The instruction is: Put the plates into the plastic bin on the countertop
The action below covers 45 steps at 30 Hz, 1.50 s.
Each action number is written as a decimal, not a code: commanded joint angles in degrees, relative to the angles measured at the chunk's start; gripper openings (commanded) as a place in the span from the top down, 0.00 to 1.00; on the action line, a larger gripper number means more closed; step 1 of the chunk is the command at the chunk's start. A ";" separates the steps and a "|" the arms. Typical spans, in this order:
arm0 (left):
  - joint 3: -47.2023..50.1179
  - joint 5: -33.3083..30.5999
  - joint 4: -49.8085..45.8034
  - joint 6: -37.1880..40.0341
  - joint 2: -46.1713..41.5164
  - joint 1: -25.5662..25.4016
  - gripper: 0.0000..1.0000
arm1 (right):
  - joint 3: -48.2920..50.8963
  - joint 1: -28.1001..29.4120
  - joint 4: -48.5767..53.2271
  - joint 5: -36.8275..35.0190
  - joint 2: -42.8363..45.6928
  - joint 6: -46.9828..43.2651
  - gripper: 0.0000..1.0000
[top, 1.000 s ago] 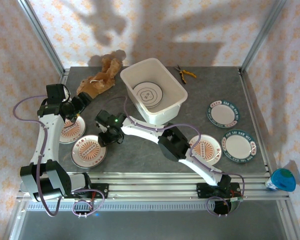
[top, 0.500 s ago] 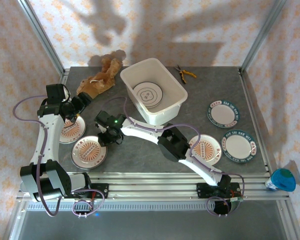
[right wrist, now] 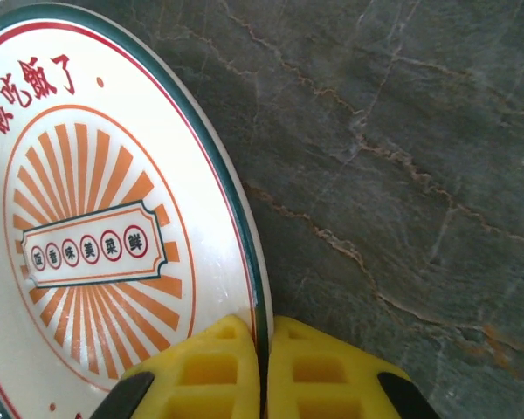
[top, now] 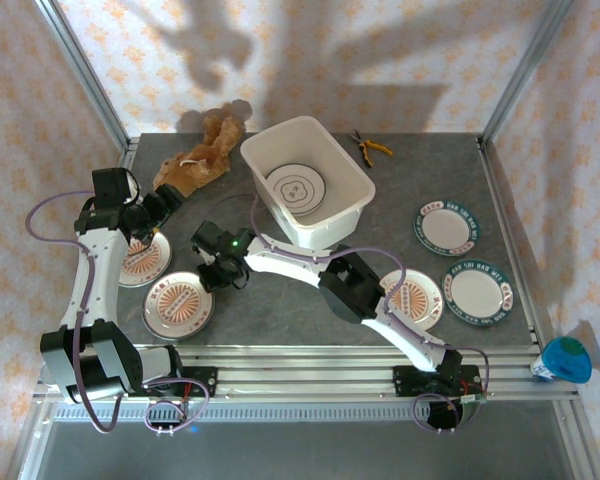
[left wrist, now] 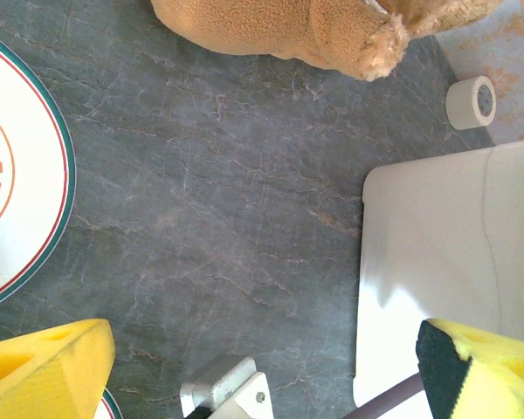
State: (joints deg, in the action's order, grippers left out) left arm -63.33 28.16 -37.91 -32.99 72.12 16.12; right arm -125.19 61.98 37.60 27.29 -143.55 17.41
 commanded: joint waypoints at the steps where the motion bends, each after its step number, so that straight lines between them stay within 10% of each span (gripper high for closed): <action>1: -1.05 0.32 1.28 -0.18 -0.29 -0.39 0.09 | 2.94 -1.79 -0.63 -1.30 4.12 0.86 0.97; 45: -2.47 -0.11 11.52 -5.43 1.84 -0.81 0.09 | -2.19 -15.74 1.08 9.48 14.42 4.48 1.00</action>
State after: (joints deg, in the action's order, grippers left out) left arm -63.40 28.71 -26.70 -39.03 73.65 15.46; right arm -123.11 46.63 38.37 35.20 -133.64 21.26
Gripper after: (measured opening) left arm 0.913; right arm 0.047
